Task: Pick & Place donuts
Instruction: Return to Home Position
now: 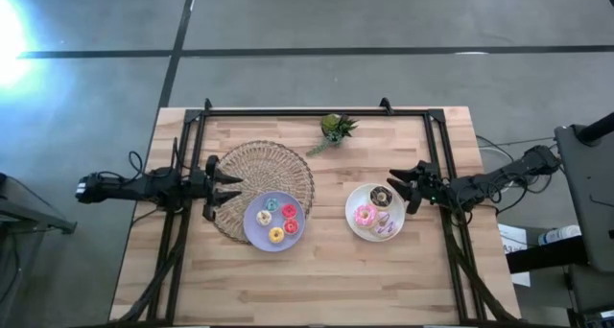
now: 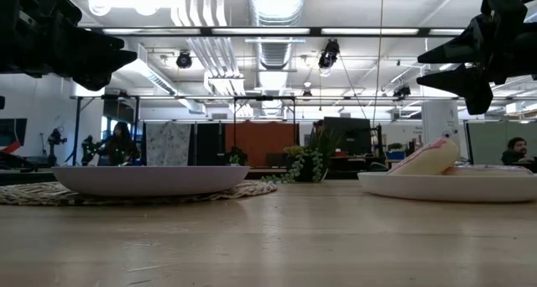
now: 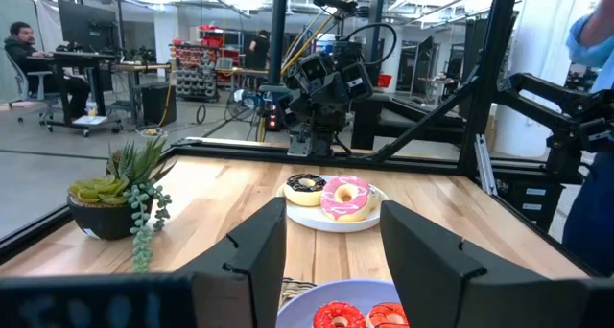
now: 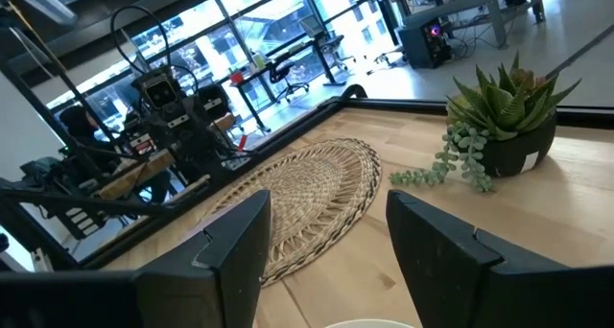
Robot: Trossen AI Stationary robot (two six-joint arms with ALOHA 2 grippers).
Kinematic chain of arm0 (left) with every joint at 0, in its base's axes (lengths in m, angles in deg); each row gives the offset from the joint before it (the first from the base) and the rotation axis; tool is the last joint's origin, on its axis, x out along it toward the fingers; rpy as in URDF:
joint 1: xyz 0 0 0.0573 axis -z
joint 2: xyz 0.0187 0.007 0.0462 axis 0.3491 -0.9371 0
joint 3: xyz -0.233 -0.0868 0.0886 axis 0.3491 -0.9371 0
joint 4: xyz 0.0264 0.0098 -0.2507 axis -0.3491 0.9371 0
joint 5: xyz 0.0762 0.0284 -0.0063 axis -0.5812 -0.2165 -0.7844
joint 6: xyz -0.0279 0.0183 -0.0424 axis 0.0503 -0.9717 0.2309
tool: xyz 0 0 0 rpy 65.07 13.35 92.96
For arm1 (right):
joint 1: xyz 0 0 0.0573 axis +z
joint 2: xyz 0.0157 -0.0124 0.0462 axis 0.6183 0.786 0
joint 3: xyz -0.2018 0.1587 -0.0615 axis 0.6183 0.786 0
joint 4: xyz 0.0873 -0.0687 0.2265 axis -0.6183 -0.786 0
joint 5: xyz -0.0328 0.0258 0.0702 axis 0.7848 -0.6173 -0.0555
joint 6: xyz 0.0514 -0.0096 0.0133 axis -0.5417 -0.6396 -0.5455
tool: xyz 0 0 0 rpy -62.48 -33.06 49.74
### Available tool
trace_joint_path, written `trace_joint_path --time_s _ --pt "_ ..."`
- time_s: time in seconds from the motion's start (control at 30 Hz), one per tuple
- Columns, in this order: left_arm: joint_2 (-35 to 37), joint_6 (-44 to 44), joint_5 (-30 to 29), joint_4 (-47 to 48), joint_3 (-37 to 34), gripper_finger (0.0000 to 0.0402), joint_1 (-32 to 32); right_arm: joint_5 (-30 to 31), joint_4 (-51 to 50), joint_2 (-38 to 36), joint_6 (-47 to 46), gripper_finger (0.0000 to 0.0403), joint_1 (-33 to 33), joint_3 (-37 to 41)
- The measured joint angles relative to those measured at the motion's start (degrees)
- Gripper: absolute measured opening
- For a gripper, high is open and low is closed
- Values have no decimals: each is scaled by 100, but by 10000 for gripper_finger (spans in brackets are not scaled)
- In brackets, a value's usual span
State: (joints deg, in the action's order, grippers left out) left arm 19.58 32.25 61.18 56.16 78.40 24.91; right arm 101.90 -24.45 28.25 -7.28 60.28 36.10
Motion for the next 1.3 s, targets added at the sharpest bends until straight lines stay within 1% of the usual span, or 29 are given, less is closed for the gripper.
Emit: trace_joint_path --time_s 0.5,0.6,0.67,0.77,0.8,0.87,1.03,1.13,1.2,1.3 --pt "-2 -1 2 2 0 145 1 -2 -2 -88 0 201 -68 1" --pt "0 1 2 2 0 145 -1 -2 -1 -137 17 201 -275 2" --pt "-2 -1 2 7 0 145 2 -4 -2 -150 294 201 -501 2" --pt "-1 -1 2 9 0 145 0 -214 0 -172 402 201 -873 2" --pt "-2 -1 2 11 0 145 1 -379 0 -187 405 201 -992 2" --pt "-2 -1 2 17 0 145 -1 -926 -4 -245 505 201 -1231 2" --pt "-2 0 2 36 0 145 0 -2966 -2 -534 1251 201 -1763 2" --pt "-1 -1 2 35 0 145 1 -4020 3 -793 1750 201 -1949 2" --pt "-2 -1 2 35 0 145 0 -4451 2 -963 1988 201 -2020 2" --pt "0 -1 2 35 0 145 2 -4603 -19 -1159 2225 201 -2050 2"
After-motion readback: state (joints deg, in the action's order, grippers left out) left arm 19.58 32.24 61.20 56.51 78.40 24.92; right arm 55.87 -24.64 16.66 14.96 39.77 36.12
